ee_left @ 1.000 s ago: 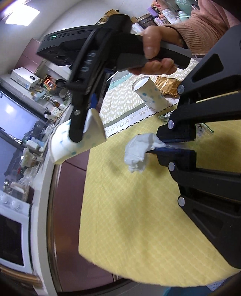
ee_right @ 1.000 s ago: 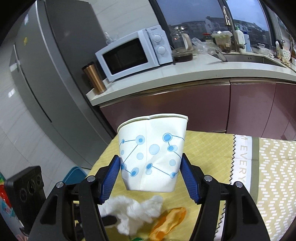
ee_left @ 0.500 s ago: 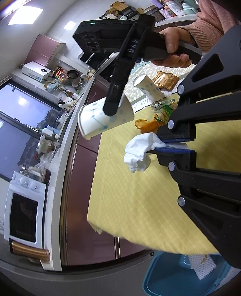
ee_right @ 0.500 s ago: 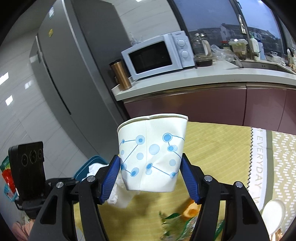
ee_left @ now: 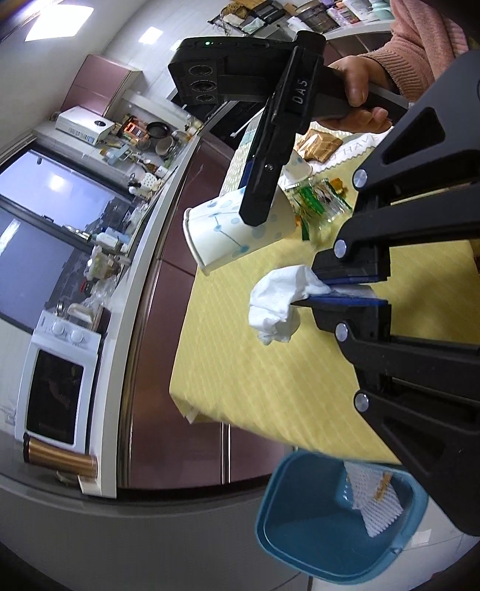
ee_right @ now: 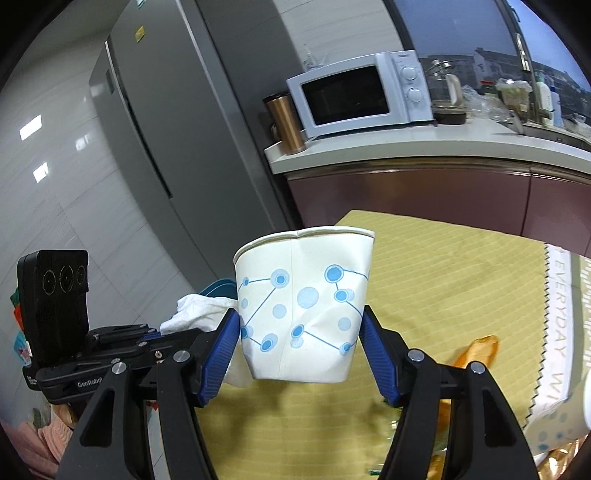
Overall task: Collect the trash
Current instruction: 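Lift the paper cup with the right gripper while the left grasps the tissue, then carry cup and tissue over the blue bin and open both grippers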
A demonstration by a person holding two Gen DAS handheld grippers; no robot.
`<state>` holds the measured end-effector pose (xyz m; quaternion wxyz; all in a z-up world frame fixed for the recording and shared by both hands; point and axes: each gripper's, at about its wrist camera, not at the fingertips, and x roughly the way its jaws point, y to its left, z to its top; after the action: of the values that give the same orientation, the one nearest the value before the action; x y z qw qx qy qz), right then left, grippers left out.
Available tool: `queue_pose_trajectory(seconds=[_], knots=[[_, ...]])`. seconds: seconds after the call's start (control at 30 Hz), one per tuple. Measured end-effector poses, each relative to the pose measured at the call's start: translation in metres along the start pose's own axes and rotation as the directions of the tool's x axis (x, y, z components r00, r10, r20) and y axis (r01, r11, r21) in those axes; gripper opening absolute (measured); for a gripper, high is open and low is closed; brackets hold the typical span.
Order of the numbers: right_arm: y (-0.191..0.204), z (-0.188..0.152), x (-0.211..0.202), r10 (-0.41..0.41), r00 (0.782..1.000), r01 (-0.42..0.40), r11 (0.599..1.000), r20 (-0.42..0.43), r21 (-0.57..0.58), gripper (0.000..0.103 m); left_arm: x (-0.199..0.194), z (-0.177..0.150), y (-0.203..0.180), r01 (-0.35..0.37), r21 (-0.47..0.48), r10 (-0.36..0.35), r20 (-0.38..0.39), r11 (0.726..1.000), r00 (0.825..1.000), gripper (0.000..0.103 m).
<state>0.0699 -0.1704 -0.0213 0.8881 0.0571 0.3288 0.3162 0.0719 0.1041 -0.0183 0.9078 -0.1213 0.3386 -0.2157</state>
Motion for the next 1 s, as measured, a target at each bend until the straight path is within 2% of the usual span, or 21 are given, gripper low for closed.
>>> queue_pose_trajectory(seconds=[0.53, 1.0], knots=[[0.040, -0.009, 0.032, 0.067, 0.995, -0.072, 0.995, -0.067, -0.066, 0.064, -0.047, -0.020, 0.034, -0.095, -0.043, 0.097, 0.051, 0.995, 0.994, 0.006], [0.062, -0.007, 0.062, 0.111, 0.986, -0.125, 0.986, -0.123, -0.111, 0.064, -0.085, -0.026, 0.076, -0.197, -0.120, 0.209, 0.091, 0.973, 0.974, 0.006]])
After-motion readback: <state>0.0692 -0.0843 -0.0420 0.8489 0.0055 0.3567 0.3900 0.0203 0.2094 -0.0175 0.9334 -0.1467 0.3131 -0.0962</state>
